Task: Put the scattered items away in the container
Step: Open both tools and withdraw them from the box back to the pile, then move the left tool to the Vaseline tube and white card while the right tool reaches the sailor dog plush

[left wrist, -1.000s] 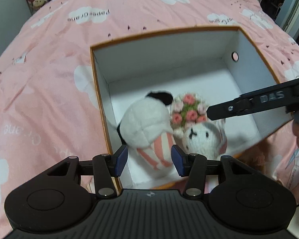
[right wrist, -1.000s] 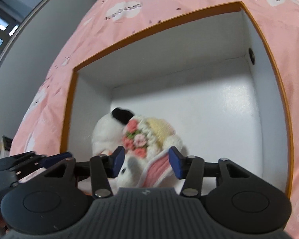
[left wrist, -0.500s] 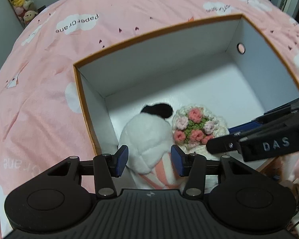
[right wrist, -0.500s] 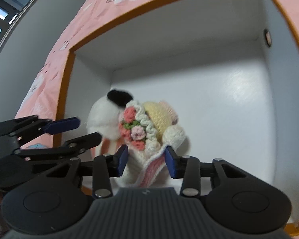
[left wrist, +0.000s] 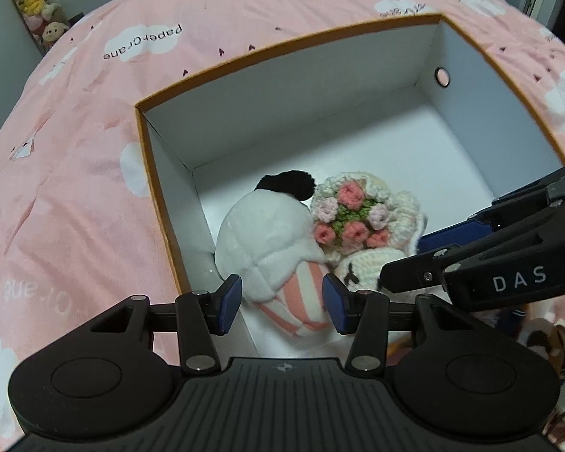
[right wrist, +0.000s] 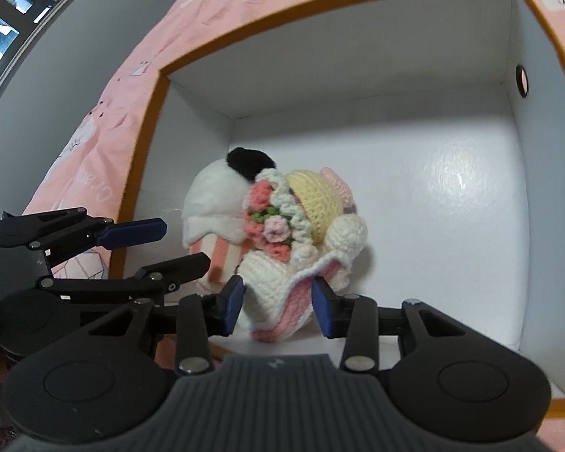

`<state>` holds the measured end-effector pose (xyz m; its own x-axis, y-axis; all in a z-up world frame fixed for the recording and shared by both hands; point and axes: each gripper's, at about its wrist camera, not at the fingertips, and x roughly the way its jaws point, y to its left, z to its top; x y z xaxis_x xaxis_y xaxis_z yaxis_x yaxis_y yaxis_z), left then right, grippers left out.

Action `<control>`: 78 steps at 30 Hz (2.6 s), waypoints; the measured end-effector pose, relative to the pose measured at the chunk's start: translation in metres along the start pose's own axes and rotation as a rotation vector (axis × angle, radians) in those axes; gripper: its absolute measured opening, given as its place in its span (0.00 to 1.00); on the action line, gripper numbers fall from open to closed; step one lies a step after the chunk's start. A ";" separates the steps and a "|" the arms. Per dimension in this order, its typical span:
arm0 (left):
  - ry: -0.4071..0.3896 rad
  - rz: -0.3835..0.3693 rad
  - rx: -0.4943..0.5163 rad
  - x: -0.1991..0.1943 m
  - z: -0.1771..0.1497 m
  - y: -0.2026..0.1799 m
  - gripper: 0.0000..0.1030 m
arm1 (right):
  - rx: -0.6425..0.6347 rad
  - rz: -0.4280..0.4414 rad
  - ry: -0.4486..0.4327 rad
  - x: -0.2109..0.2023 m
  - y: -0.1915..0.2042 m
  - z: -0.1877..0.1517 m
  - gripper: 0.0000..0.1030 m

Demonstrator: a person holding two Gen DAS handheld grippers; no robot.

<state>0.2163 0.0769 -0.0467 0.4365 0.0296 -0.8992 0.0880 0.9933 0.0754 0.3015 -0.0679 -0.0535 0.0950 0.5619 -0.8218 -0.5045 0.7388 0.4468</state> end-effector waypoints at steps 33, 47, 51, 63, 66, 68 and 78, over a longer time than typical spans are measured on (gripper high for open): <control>-0.233 -0.222 -0.208 -0.081 -0.095 -0.046 0.77 | -0.206 -0.303 -0.475 -0.116 0.024 -0.150 0.81; -0.078 -0.215 -0.200 -0.040 -0.113 -0.060 0.70 | -0.183 -0.418 -0.315 -0.088 0.008 -0.175 0.82; -0.042 -0.233 -0.214 -0.031 -0.113 -0.059 0.70 | -0.161 -0.404 -0.282 -0.081 0.002 -0.175 0.82; 0.049 -0.261 -0.208 -0.008 -0.110 -0.061 0.70 | -0.165 -0.370 -0.180 -0.058 -0.001 -0.168 0.78; 0.058 -0.263 -0.214 -0.005 -0.109 -0.059 0.69 | -0.166 -0.364 -0.152 -0.053 -0.002 -0.167 0.76; 0.062 -0.271 -0.223 -0.003 -0.108 -0.057 0.69 | -0.162 -0.355 -0.138 -0.051 -0.004 -0.166 0.76; 0.067 -0.299 -0.250 -0.001 -0.106 -0.051 0.69 | -0.169 -0.321 -0.109 -0.053 -0.002 -0.164 0.58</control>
<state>0.1168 0.0385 -0.0952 0.3649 -0.2665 -0.8921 -0.0220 0.9554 -0.2945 0.1564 -0.1599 -0.0688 0.3574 0.3542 -0.8642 -0.5680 0.8169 0.1000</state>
